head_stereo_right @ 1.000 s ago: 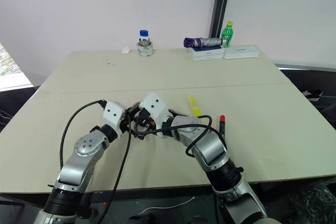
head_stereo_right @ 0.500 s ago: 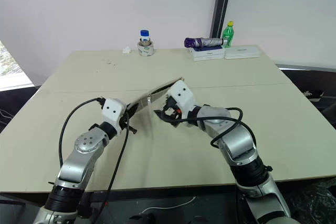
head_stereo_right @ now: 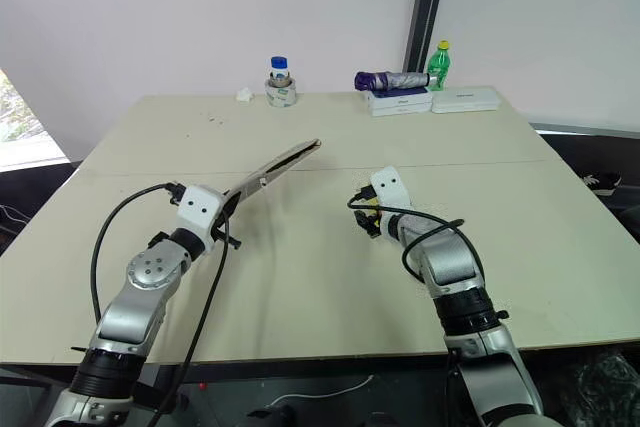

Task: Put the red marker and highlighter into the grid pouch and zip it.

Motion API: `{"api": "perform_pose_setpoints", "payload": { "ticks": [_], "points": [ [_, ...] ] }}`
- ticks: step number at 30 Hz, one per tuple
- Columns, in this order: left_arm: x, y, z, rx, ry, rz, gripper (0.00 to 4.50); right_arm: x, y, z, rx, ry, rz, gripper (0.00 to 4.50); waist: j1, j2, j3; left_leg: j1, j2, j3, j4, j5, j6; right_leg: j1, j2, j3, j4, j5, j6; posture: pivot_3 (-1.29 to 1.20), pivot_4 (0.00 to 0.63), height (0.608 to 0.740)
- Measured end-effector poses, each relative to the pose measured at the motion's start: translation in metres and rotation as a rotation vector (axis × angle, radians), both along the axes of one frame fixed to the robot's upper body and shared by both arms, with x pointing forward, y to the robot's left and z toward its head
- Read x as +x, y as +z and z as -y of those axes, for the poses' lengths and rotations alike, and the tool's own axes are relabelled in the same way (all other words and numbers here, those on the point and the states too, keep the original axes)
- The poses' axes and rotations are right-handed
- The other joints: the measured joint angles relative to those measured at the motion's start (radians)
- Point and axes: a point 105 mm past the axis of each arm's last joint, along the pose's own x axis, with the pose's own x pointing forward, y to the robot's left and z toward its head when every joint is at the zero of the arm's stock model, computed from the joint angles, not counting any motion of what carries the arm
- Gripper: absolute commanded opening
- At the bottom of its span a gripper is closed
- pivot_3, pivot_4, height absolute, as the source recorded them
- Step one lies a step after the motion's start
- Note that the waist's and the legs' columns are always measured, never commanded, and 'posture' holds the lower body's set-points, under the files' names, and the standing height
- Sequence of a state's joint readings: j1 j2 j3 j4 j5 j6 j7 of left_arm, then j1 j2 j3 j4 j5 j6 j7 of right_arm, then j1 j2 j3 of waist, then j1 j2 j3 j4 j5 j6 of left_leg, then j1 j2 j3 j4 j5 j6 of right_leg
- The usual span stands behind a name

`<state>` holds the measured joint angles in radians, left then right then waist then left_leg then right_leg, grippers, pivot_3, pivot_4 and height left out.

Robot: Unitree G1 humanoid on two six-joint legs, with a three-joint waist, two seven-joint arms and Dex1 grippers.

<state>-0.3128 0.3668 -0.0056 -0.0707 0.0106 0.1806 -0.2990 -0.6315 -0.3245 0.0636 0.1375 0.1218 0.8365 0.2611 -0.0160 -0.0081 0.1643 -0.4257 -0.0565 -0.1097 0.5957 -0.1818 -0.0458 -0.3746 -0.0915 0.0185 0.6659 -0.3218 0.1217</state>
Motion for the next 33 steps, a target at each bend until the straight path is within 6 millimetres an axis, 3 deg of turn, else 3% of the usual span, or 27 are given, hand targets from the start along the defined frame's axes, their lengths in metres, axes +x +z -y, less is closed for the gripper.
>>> {"api": "perform_pose_setpoints", "payload": {
  "ticks": [3,6,7,13,17,21,25,33],
  "points": [
    [-0.001,-0.003,0.0,0.002,-0.001,-0.008,0.0,0.001,-0.005,0.006,0.016,-0.027,-0.013,2.62,0.0,0.0,0.0,0.0,0.0,0.0,0.0,0.0,0.0,0.0,0.0,0.0,0.0,0.0,0.0,0.0,0.15,0.74],
    [-0.001,-0.004,0.003,0.003,-0.01,-0.013,0.0,0.001,-0.004,0.007,0.033,-0.033,-0.011,1.1,-0.001,0.0,0.0,0.0,0.0,0.0,0.0,0.0,0.0,0.0,0.0,0.0,0.0,0.0,0.0,0.0,0.15,0.74],
    [-0.001,-0.005,0.004,0.0,-0.013,-0.016,0.0,0.001,-0.004,0.007,0.036,-0.033,-0.01,0.85,-0.002,0.0,0.0,0.0,0.0,0.0,0.0,0.0,0.0,0.0,0.0,0.0,0.0,0.0,0.0,0.0,0.15,0.74],
    [-0.001,-0.01,0.006,-0.004,-0.025,-0.028,0.0,-0.016,0.006,0.018,-0.024,0.038,0.007,0.87,0.004,0.001,0.0,-0.001,0.0,0.0,0.0,0.0,0.0,0.0,-0.001,0.0,0.0,0.0,0.0,0.0,0.15,0.74],
    [0.0,-0.015,0.007,-0.002,-0.045,-0.051,0.0,-0.053,0.041,0.031,-0.154,0.273,0.068,0.87,0.004,0.001,0.001,-0.001,-0.001,0.0,0.001,0.0,0.0,0.002,-0.002,-0.001,-0.002,0.0,0.001,0.0,0.15,0.74],
    [-0.001,-0.018,0.015,-0.004,-0.092,-0.06,0.0,-0.074,0.068,0.02,-0.077,0.386,0.101,0.87,-0.005,0.0,0.001,0.0,0.002,0.0,0.001,0.0,0.0,0.001,0.001,-0.001,-0.002,0.0,0.0,0.0,0.15,0.74],
    [-0.002,-0.018,0.019,-0.007,-0.115,-0.06,0.0,-0.079,0.07,0.013,-0.053,0.412,0.088,0.87,0.004,-0.001,0.002,0.0,0.002,-0.001,0.001,0.0,0.0,0.001,0.0,-0.001,-0.002,0.0,0.0,0.0,0.15,0.74],
    [-0.005,-0.019,0.027,-0.01,-0.16,-0.061,0.0,-0.072,0.07,-0.007,-0.027,0.423,0.088,0.87,0.004,-0.002,0.002,-0.001,0.0,0.0,0.001,0.0,0.0,0.001,-0.002,-0.001,-0.002,0.0,0.0,0.0,0.15,0.74]
  ]
}}
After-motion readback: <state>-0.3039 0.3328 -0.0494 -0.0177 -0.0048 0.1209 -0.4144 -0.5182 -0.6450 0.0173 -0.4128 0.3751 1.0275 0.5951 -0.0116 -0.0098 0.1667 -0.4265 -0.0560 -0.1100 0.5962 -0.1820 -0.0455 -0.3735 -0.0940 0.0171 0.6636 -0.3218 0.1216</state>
